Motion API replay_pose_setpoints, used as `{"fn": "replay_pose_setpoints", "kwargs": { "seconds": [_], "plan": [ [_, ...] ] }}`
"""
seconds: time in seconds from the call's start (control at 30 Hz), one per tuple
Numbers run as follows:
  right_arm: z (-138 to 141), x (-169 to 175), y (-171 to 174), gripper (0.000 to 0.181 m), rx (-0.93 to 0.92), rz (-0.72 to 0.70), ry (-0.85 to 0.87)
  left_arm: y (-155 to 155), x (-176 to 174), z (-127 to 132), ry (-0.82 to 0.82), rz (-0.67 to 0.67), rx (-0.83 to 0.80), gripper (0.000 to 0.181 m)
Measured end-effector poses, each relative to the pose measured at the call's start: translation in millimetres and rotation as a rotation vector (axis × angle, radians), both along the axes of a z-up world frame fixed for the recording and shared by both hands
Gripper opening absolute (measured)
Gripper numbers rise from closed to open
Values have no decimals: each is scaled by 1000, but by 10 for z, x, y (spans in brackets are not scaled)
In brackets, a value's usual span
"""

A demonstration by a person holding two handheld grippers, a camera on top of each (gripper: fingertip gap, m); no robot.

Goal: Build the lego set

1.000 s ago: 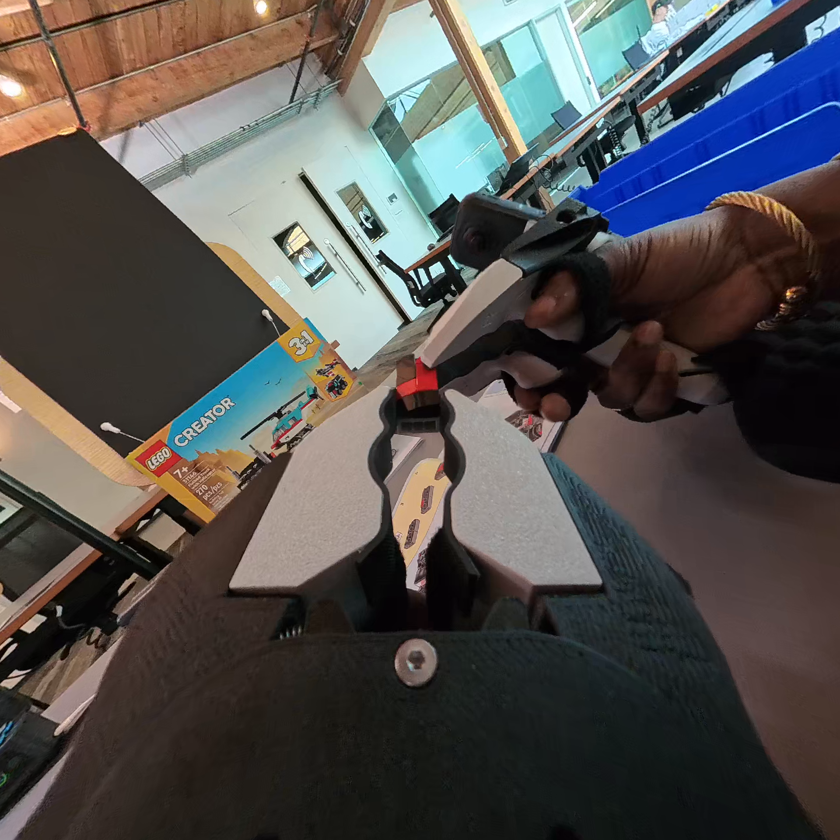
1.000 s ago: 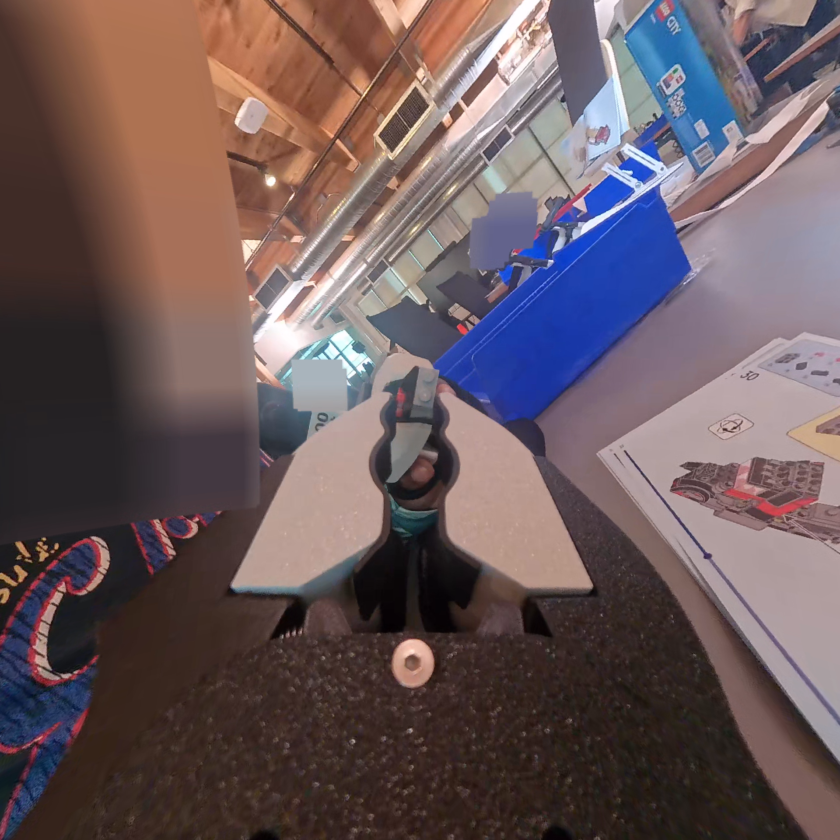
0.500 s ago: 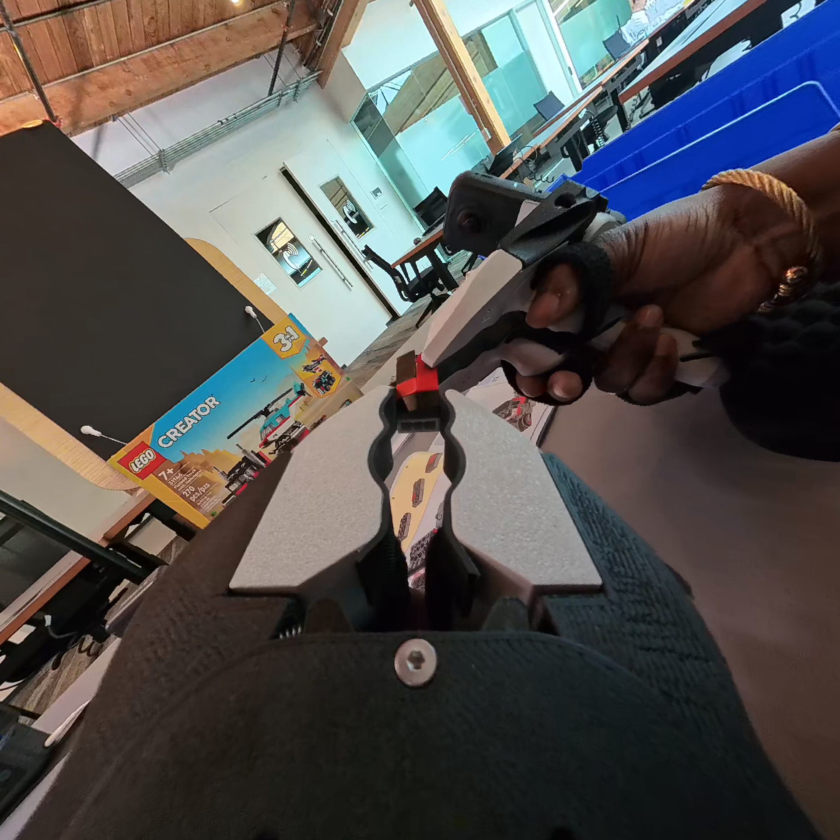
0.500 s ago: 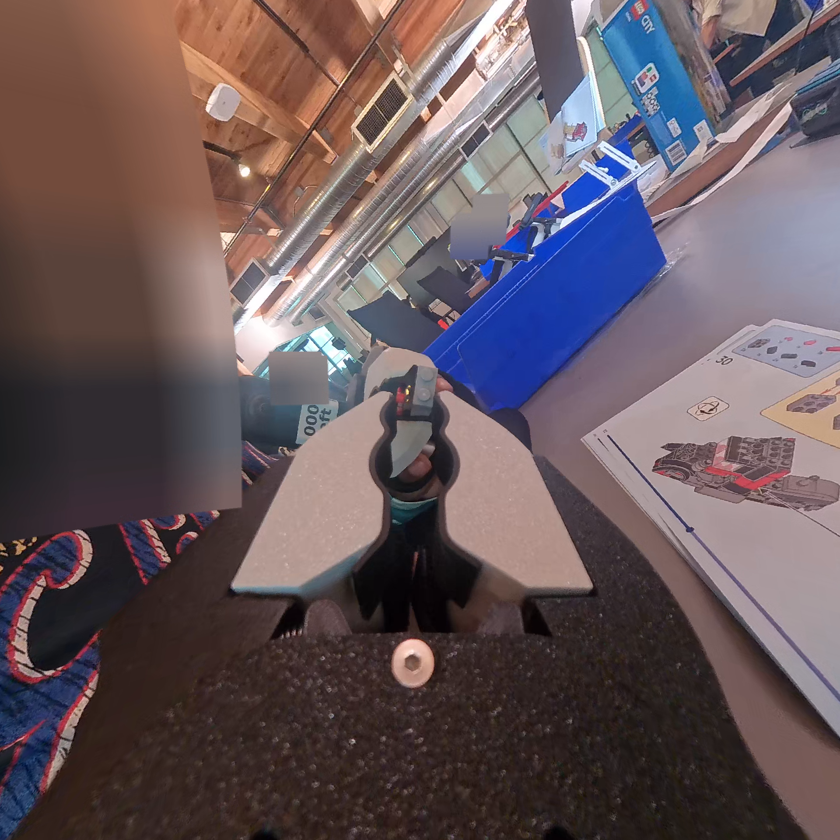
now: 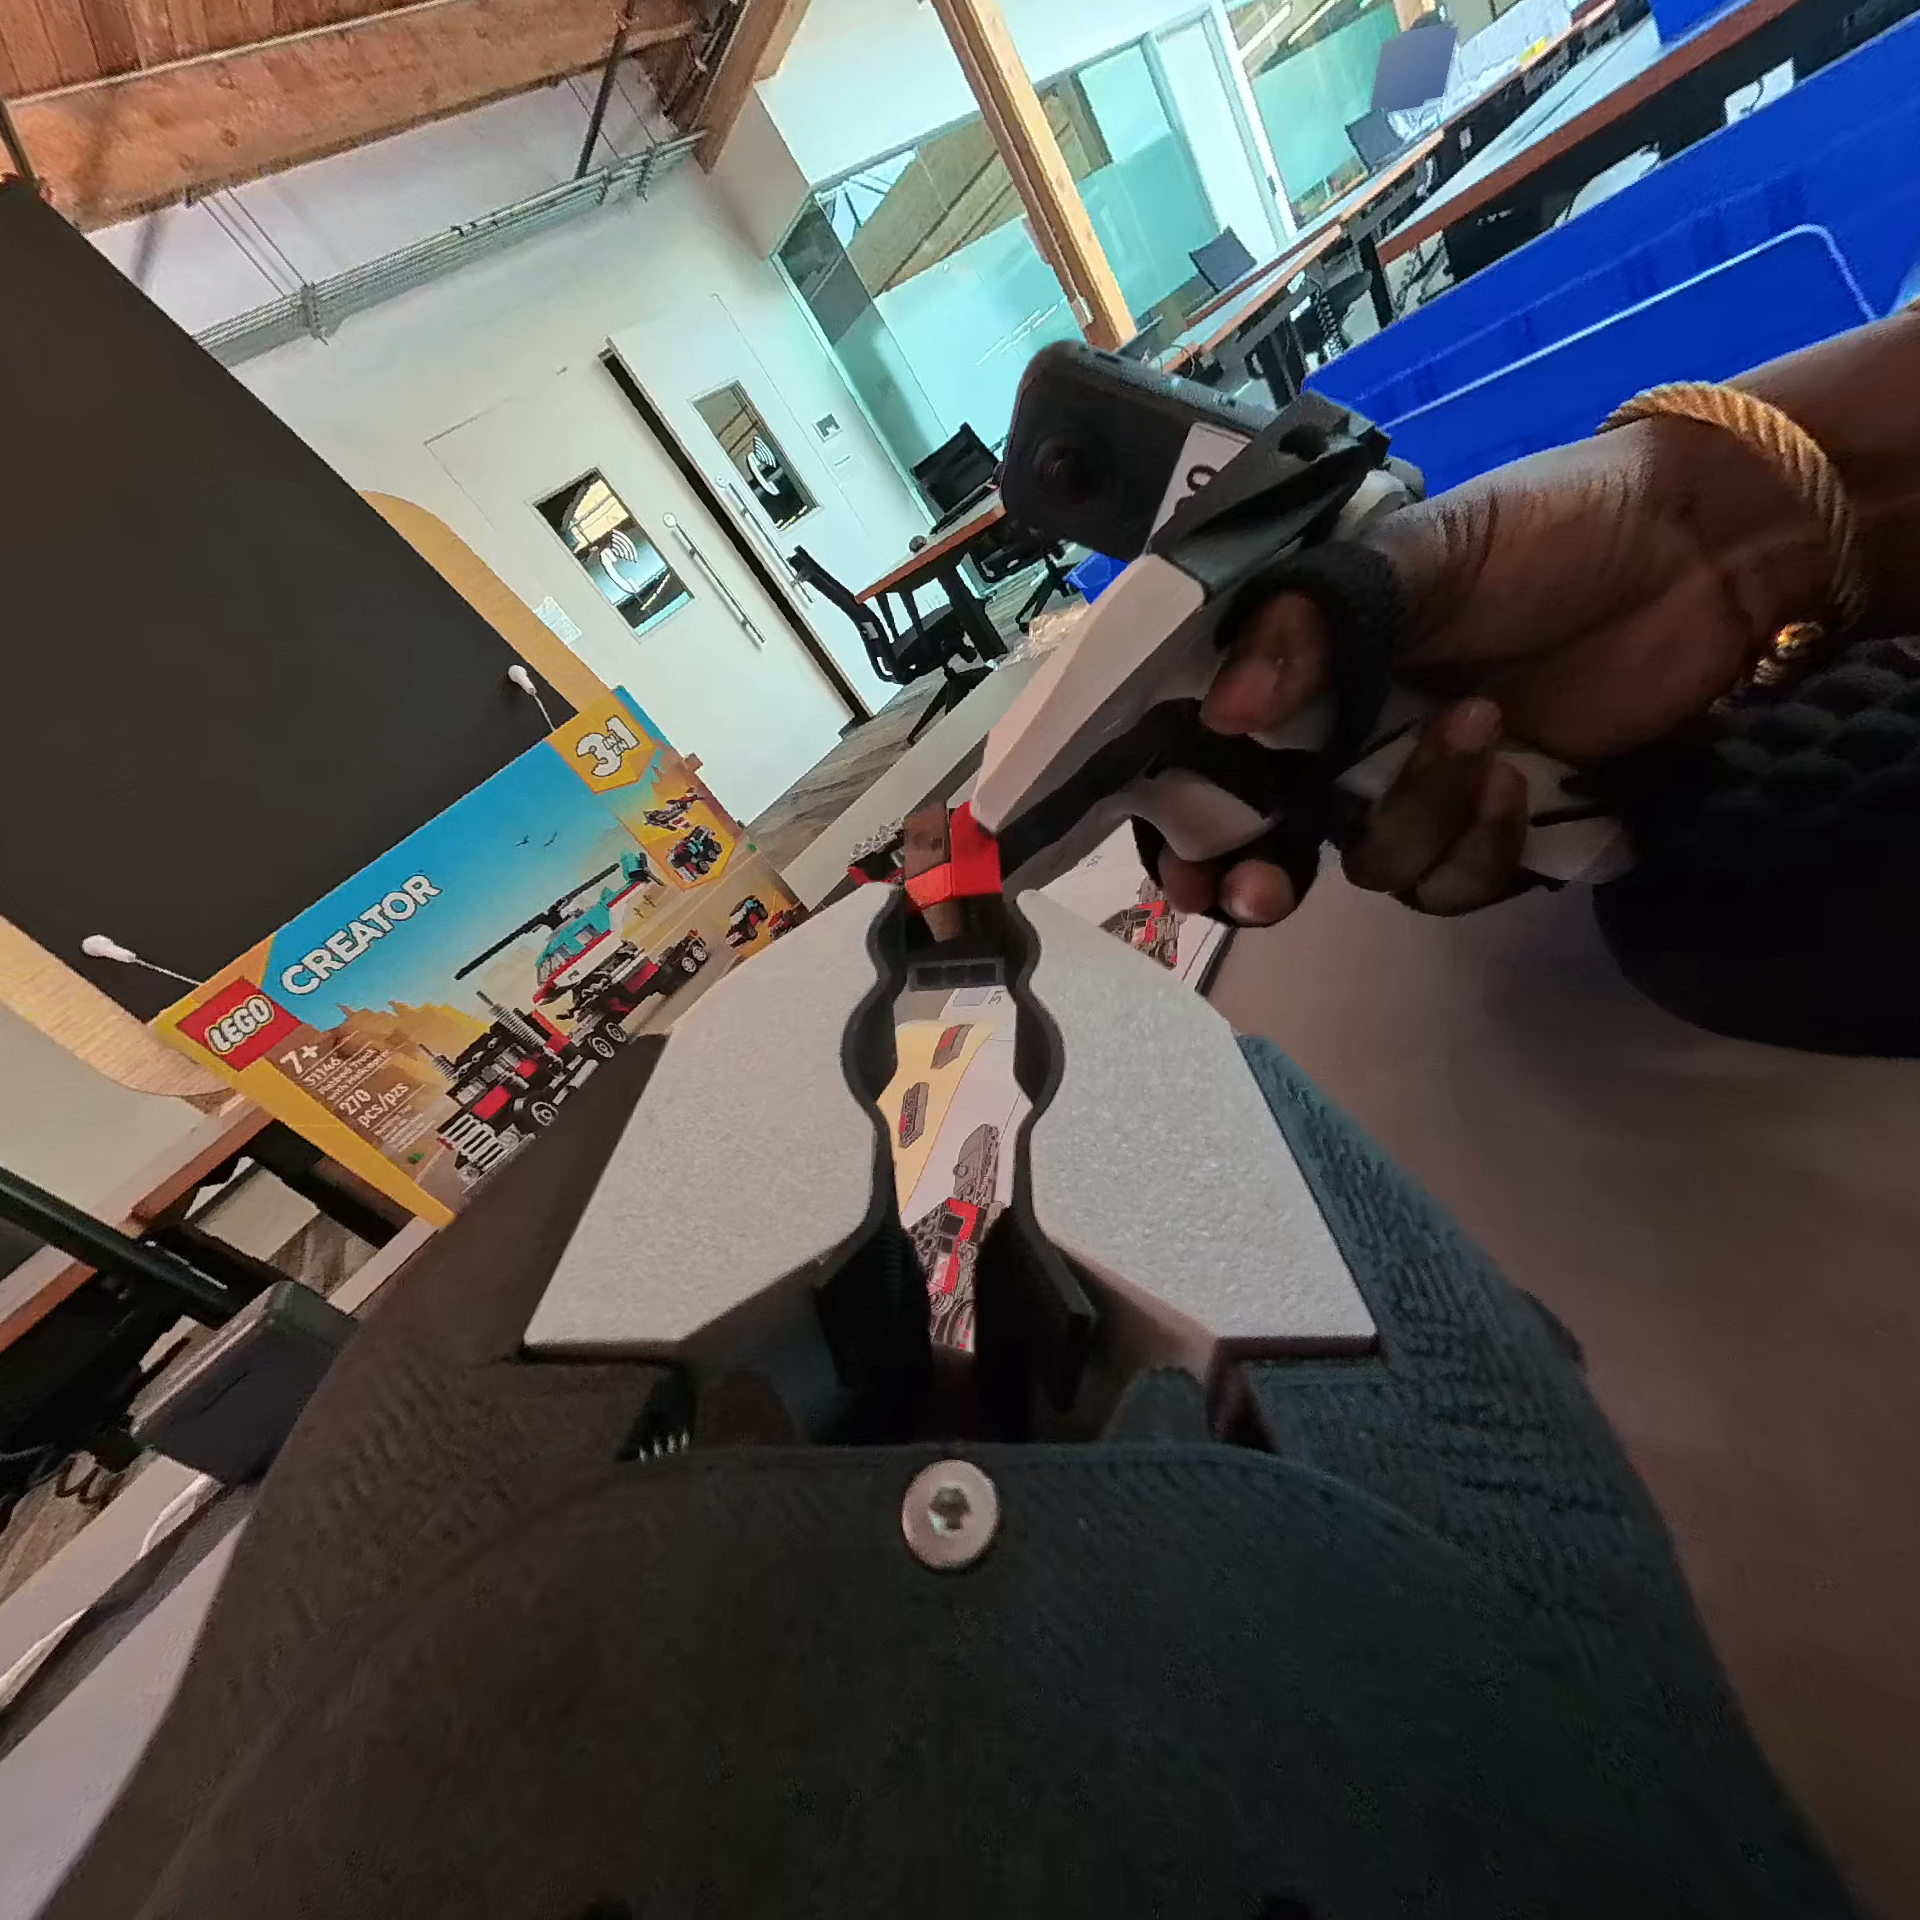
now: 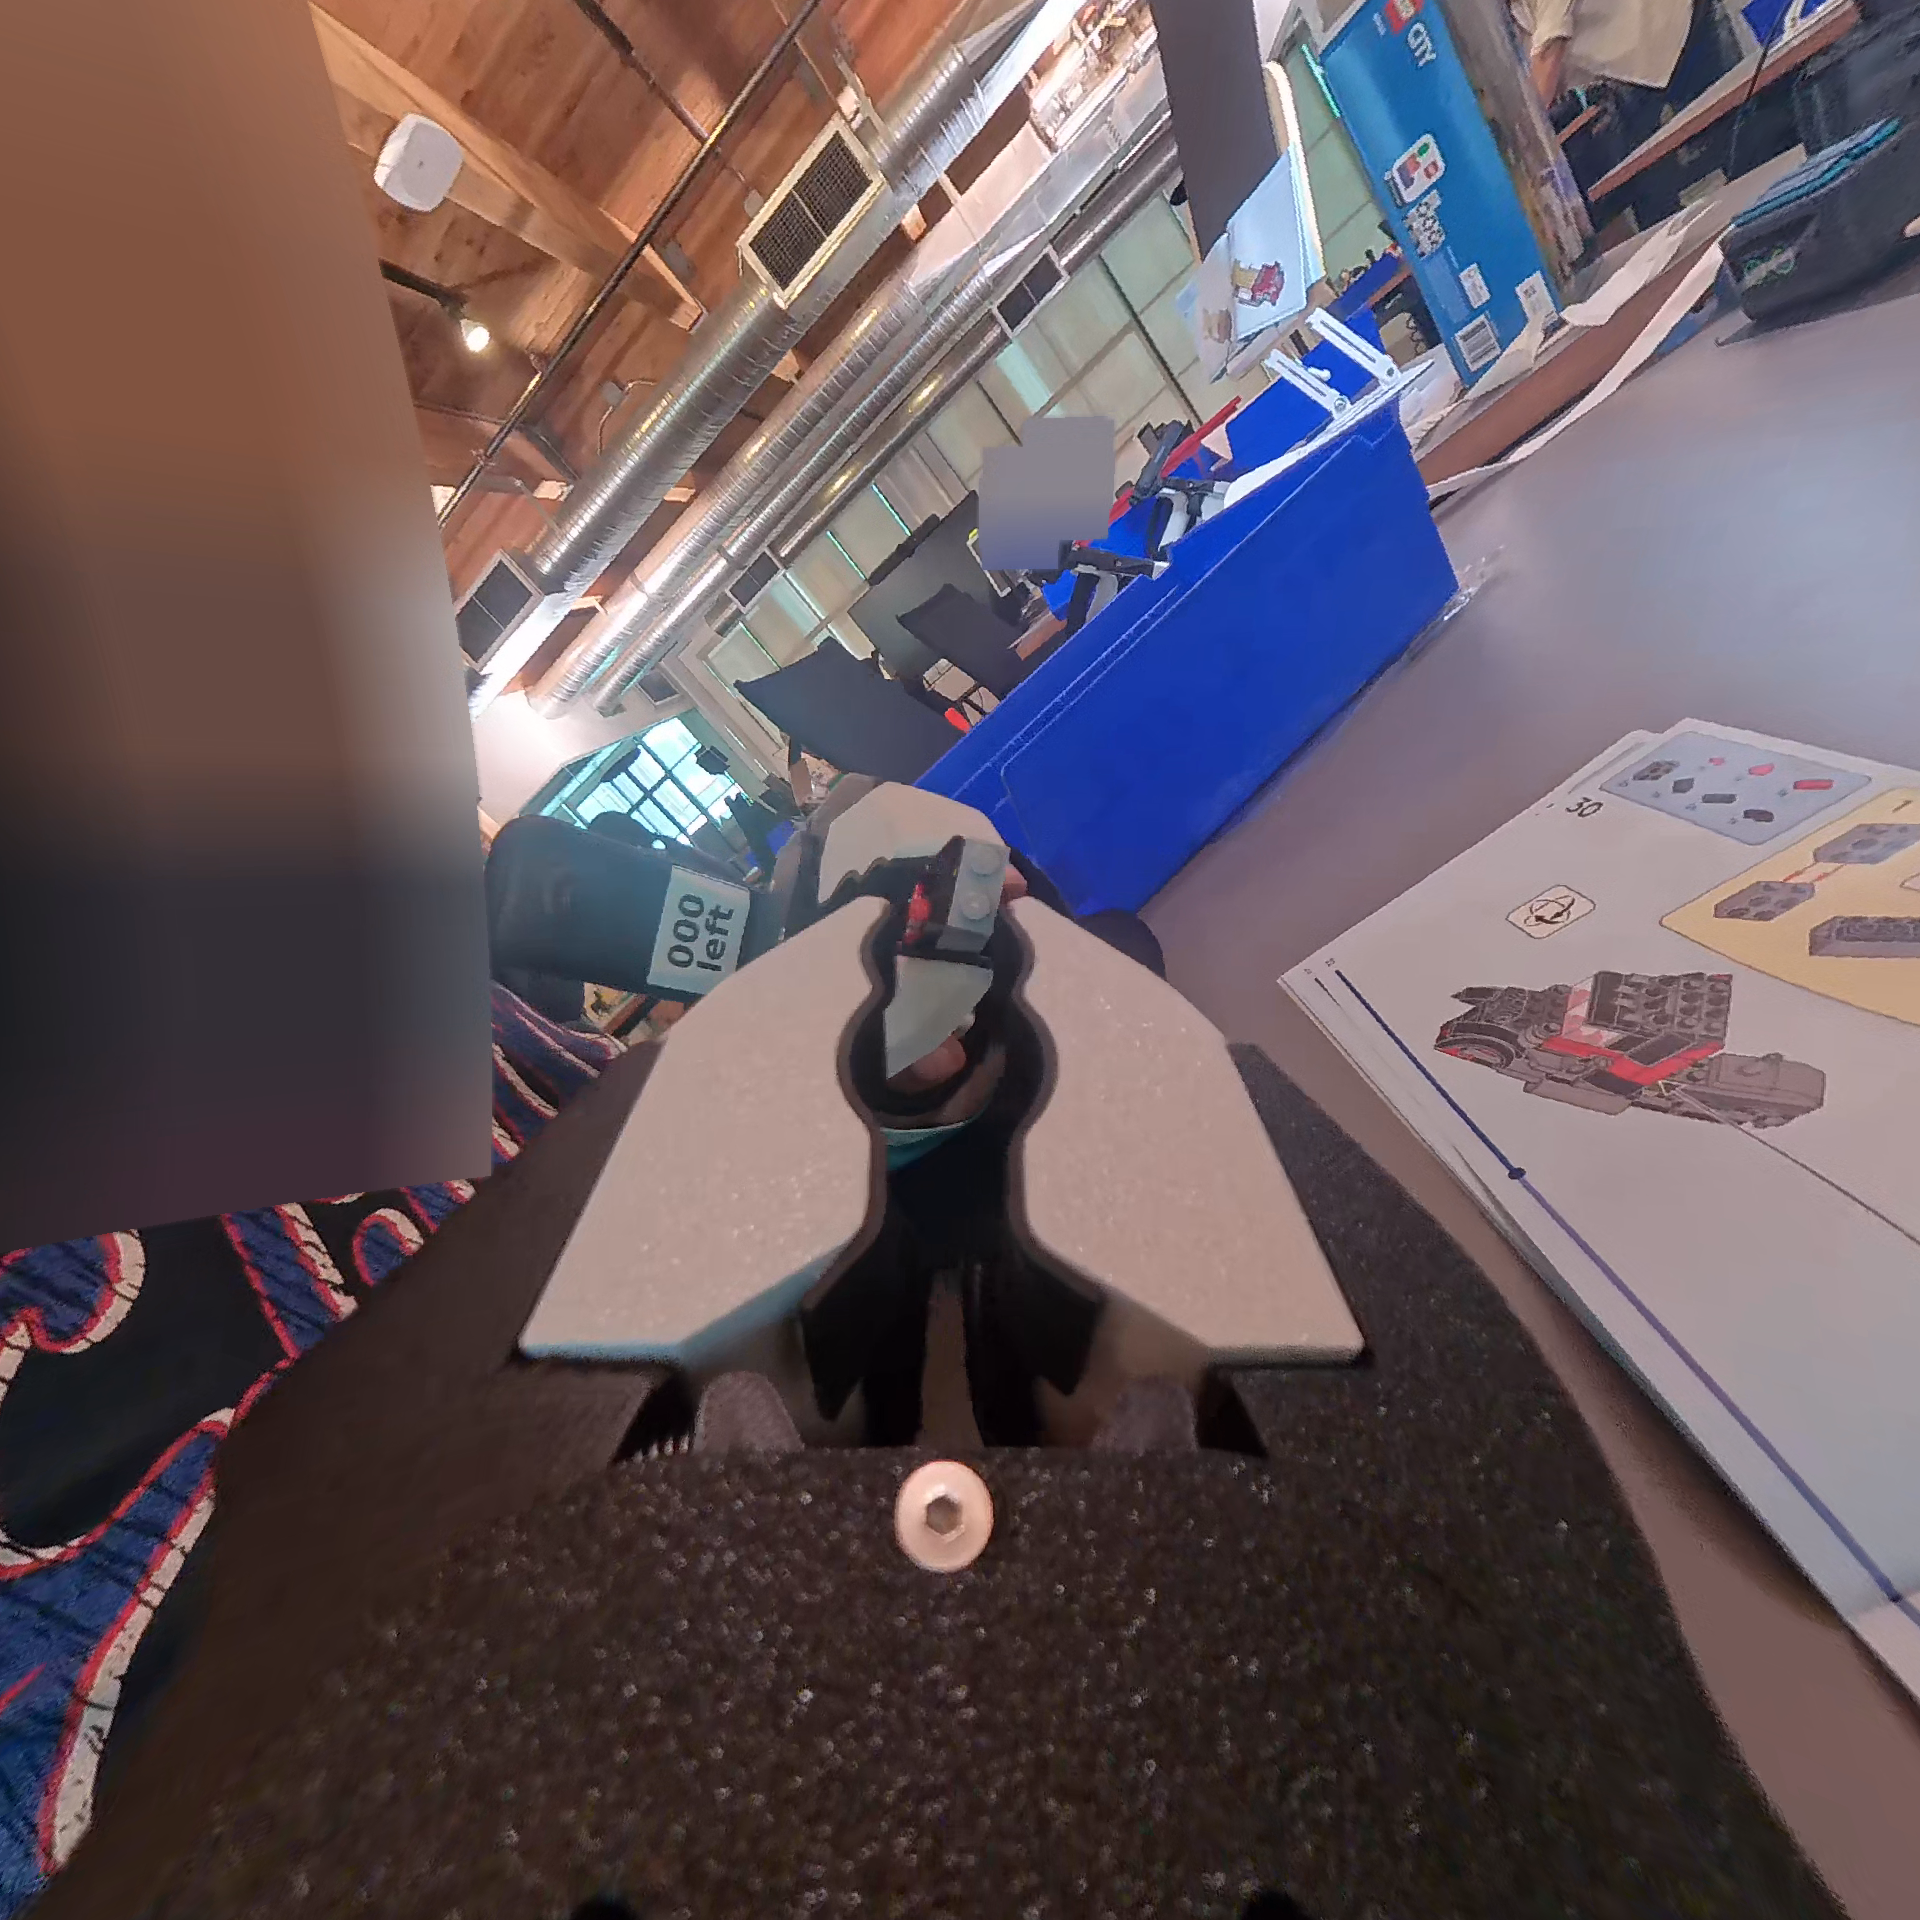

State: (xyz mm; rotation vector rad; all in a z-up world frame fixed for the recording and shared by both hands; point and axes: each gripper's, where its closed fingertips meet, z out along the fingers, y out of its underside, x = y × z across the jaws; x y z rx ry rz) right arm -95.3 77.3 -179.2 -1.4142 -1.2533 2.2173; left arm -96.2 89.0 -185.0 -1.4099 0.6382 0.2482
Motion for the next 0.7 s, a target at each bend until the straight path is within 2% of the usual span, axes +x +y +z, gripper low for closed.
{"fn": "replay_pose_setpoints", "kwargs": {
  "seconds": [0.07,0.3,0.47,0.57,0.7],
  "plan": [
    [-13,-10,12,34,4,0,-21,-8,14,13,-14,-11,10,18],
    [1,-21,24,16,-73,36,-2,-7,27,-16,1,-16,5,18],
    [-68,-24,51,15,-65,51,-35,13,37,-61,-29,-33,-27,18],
    [-109,-7,98,15,-13,61,-73,21,80,-112,-74,-104,-74,26],
    [-146,63,196,15,102,97,-117,-25,145,-102,-183,-268,-170,36]
  ]
}}
